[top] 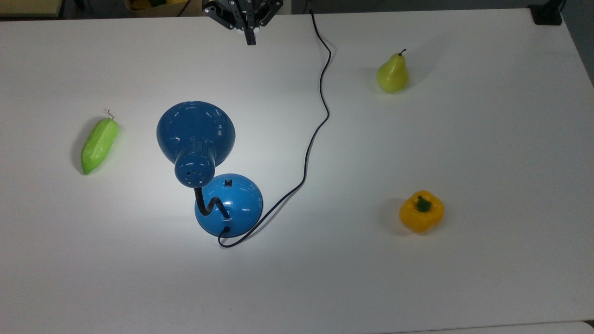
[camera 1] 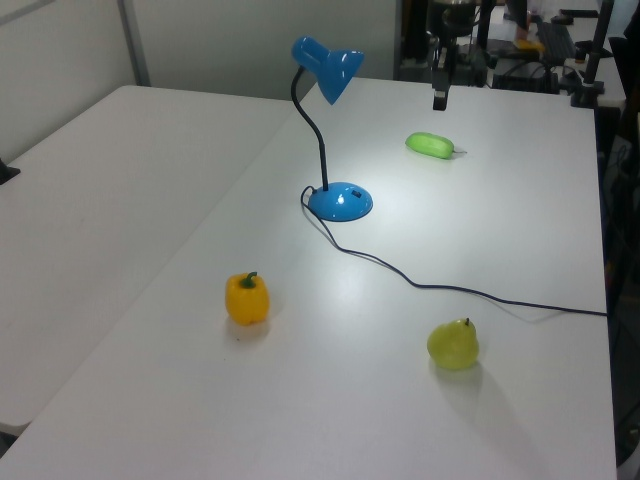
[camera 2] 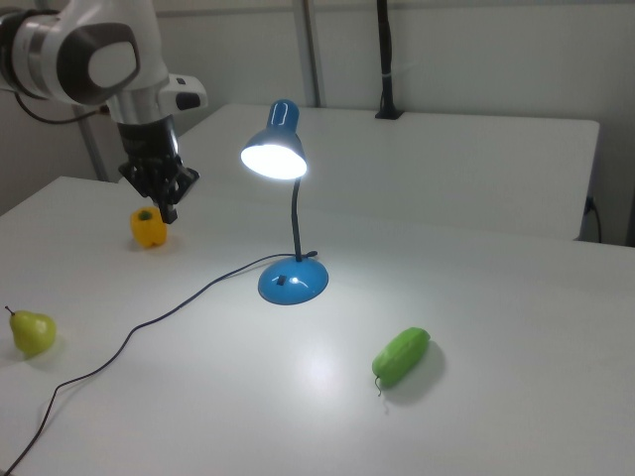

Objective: Turn off lamp
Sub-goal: 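Move the gripper toward the blue lamp's round base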

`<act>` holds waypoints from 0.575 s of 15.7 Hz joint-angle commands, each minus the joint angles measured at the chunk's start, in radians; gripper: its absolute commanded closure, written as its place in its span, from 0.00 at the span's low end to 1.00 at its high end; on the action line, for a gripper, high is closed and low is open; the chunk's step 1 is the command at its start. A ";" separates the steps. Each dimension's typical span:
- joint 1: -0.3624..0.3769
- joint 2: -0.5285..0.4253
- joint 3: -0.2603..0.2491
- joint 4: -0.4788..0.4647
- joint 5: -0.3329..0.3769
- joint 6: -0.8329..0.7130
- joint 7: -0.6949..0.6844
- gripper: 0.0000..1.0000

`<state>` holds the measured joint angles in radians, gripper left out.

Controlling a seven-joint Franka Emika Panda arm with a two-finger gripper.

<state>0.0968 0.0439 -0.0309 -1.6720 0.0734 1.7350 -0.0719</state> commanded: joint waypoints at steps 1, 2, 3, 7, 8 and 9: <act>0.008 0.013 -0.003 -0.072 0.006 0.089 -0.014 0.98; 0.008 0.020 -0.003 -0.086 0.003 0.101 -0.017 0.98; 0.008 0.028 -0.003 -0.101 -0.003 0.119 -0.020 0.98; 0.008 0.063 -0.003 -0.172 -0.037 0.219 -0.020 0.98; 0.008 0.073 -0.003 -0.190 -0.043 0.236 -0.020 0.98; 0.008 0.080 -0.003 -0.210 -0.047 0.247 -0.020 0.98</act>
<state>0.0968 0.1183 -0.0308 -1.8095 0.0499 1.9183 -0.0731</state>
